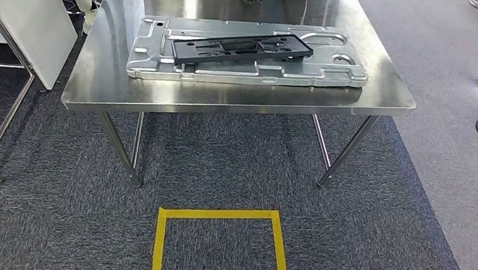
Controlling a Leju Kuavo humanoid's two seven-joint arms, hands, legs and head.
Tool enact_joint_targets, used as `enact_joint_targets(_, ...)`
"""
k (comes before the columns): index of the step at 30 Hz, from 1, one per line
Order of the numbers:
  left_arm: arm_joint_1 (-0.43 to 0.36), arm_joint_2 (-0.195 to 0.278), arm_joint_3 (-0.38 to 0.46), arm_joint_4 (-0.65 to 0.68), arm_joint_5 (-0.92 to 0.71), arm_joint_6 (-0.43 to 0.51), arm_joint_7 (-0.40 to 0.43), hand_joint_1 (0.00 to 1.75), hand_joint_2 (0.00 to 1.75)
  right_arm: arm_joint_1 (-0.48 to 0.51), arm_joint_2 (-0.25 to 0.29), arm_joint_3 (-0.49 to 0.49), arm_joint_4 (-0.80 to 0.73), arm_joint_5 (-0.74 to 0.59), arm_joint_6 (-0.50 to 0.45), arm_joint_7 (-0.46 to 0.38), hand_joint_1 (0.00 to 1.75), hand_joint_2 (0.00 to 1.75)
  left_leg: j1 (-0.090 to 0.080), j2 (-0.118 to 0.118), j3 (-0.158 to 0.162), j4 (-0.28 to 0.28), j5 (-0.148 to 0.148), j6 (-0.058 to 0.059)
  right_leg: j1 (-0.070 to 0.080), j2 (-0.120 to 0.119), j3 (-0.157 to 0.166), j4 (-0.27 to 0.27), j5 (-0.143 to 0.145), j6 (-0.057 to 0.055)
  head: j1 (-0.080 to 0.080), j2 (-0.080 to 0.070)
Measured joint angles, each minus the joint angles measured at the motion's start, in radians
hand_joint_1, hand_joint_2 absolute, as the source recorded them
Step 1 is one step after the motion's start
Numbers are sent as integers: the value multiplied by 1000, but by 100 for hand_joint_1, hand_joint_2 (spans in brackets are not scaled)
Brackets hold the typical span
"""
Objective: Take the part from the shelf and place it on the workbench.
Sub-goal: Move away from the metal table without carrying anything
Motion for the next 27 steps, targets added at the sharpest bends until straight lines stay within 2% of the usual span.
enact_joint_targets(1, 0, 0, -1, 0, -3, 1, 2, 0, 0, -2, 1, 2, 4, 1, 6, 8, 0, 0, -1, 0, -13, 4, 10, -3, 1, 0, 63, -77, 11, -5, 0, 0)
enact_joint_targets(2, 1, 0, -2, 0, -5, 2, 4, 0, 0, -4, 2, 4, 6, 1, 10, 14, 0, 0, -2, 0, -25, 9, 18, -7, 3, 1, 126, -163, 6, -10, 0, 0)
enact_joint_targets(3, 2, -1, -2, 0, -7, 2, 7, 0, 0, -7, 3, 6, 9, 2, 12, 18, 0, 0, -3, 0, -32, 12, 28, -12, 6, 1, 172, -232, -5, -15, -1, 0)
enact_joint_targets(4, 3, -1, -3, 0, -9, 2, 9, 0, 0, -10, 4, 6, 11, 1, 13, 21, 0, 0, -3, 1, -37, 13, 37, -18, 10, 1, 197, -275, -18, -20, -1, 0)
enact_joint_targets(5, 3, -1, -3, 0, -11, 2, 11, 0, 0, -11, 5, 7, 14, 1, 14, 24, 0, 0, -2, 3, -40, 13, 46, -24, 13, 1, 201, -293, -20, -26, -2, 0)
enact_joint_targets(6, 4, -1, -3, 0, -13, 2, 14, 0, 0, -12, 7, 7, 17, 0, 15, 27, 0, 0, -1, 3, -43, 13, 51, -30, 12, 0, 194, -294, -13, -32, -1, 0)
enact_joint_targets(7, 6, -1, -3, 0, -15, 2, 15, 0, 0, -13, 9, 7, 20, -1, 15, 29, 0, 0, 1, 1, -48, 21, 41, -36, 11, -2, 186, -295, -3, -40, -1, 0)
enact_joint_targets(8, 9, -1, -4, 0, -17, 2, 18, 0, 0, -13, 11, 7, 22, -1, 15, 31, 0, 0, 3, -1, -58, 44, 10, -41, 10, -4, 176, -297, 9, -47, -4, 0)
enact_joint_targets(9, 11, -2, -5, 0, -20, 1, 19, 0, 0, -14, 12, 7, 24, -1, 15, 32, 0, 0, 4, -3, -72, 87, -37, -45, 8, -6, 163, -298, 22, -53, -6, 0)
enact_joint_targets(11, 14, -4, -7, 0, -25, 0, 23, 0, 0, -13, 13, 7, 26, -1, 17, 33, 0, 0, 6, -4, -102, 217, -142, -52, 11, -7, 131, -296, 46, -59, -12, 0)
enact_joint_targets(12, 15, -5, -7, 0, -26, 0, 23, 0, 0, -12, 13, 7, 27, -2, 18, 33, 0, 0, 7, -4, -108, 275, -167, -54, 12, -7, 112, -293, 58, -59, -12, 0)
enact_joint_targets(13, 15, -5, -8, 0, -27, 0, 24, 0, 0, -12, 13, 7, 28, -2, 20, 33, 0, 0, 7, -4, -102, 308, -167, -56, 13, -7, 92, -289, 70, -58, -12, 0)
enact_joint_targets(14, 15, -5, -8, 0, -28, 0, 24, 0, 0, -12, 14, 7, 29, -2, 22, 33, 0, 0, 7, -4, -81, 310, -146, -57, 13, -6, 72, -282, 80, -57, -12, 0)
enact_joint_targets(15, 14, -5, -8, 0, -29, 0, 24, 0, 0, -12, 14, 7, 30, -2, 25, 33, 0, 0, 7, -4, -43, 277, -116, -56, 13, -6, 52, -273, 89, -54, -12, 0)
enact_joint_targets(16, 14, -5, -9, 0, -31, -1, 23, 0, 0, -13, 16, 7, 31, -2, 27, 33, 0, 0, 7, -5, 9, 217, -94, -53, 12, -6, 34, -263, 96, -51, -12, 0)
enact_joint_targets(17, 12, -5, -10, 0, -32, -2, 22, 0, 0, -13, 17, 8, 31, -2, 29, 33, 0, 0, 6, -5, 66, 140, -93, -49, 14, -5, 20, -252, 102, -47, -12, 0)
enact_joint_targets(18, 10, -5, -11, 0, -33, -5, 19, 0, 0, -13, 19, 8, 32, -2, 30, 32, 0, 0, 4, -5, 113, 69, -105, -43, 15, -5, 11, -243, 108, -42, -11, 0)
enact_joint_targets(19, 8, -5, -12, 0, -34, -7, 16, 0, 0, -13, 20, 8, 32, -2, 30, 32, 0, 0, 3, -5, 143, 20, -122, -36, 16, -6, 5, -238, 115, -37, -11, 0)
enact_joint_targets(20, 7, -5, -13, 0, -34, -9, 13, 0, 0, -13, 20, 8, 32, -2, 31, 31, 0, 0, 0, -5, 153, -6, -134, -29, 17, -7, 2, -236, 123, -31, -10, 0)
enact_joint_targets(21, 7, -5, -13, 0, -35, -10, 11, 0, 0, -13, 21, 8, 32, -2, 31, 30, 0, 0, 1, -4, 149, -11, -131, -21, 16, -8, 0, -237, 132, -25, -9, 0)
enact_joint_targets(22, 8, -5, -13, 0, -35, -11, 9, 0, 0, -13, 21, 8, 33, -2, 32, 29, 0, 0, 2, -1, 142, -11, -121, -14, 14, -6, -4, -233, 128, -19, -10, 0)
enact_joint_targets(23, 9, -6, -14, 0, -36, -12, 8, 0, 0, -13, 22, 9, 33, -2, 32, 27, 0, 0, 3, 1, 132, -12, -110, -6, 12, -4, -13, -214, 103, -13, -8, 0)
enact_joint_targets(24, 10, -6, -14, 0, -37, -12, 6, 0, 0, -12, 23, 9, 33, -3, 33, 25, 0, 0, 5, 3, 119, -13, -97, 0, 10, -1, -25, -177, 61, -7, -6, 0)
enact_joint_targets(26, 10, -6, -15, 0, -37, -13, 3, 0, 0, -11, 25, 9, 34, -5, 35, 21, 0, 0, 4, 3, 89, -13, -75, 6, 5, 1, -60, -51, -42, 2, -2, 0)
enact_joint_targets(27, 10, -6, -15, 0, -37, -13, 2, 0, 0, -11, 26, 9, 34, -6, 36, 20, 0, 0, 3, 3, 73, -12, -65, 6, 4, 1, -73, 10, -66, 5, -2, 0)
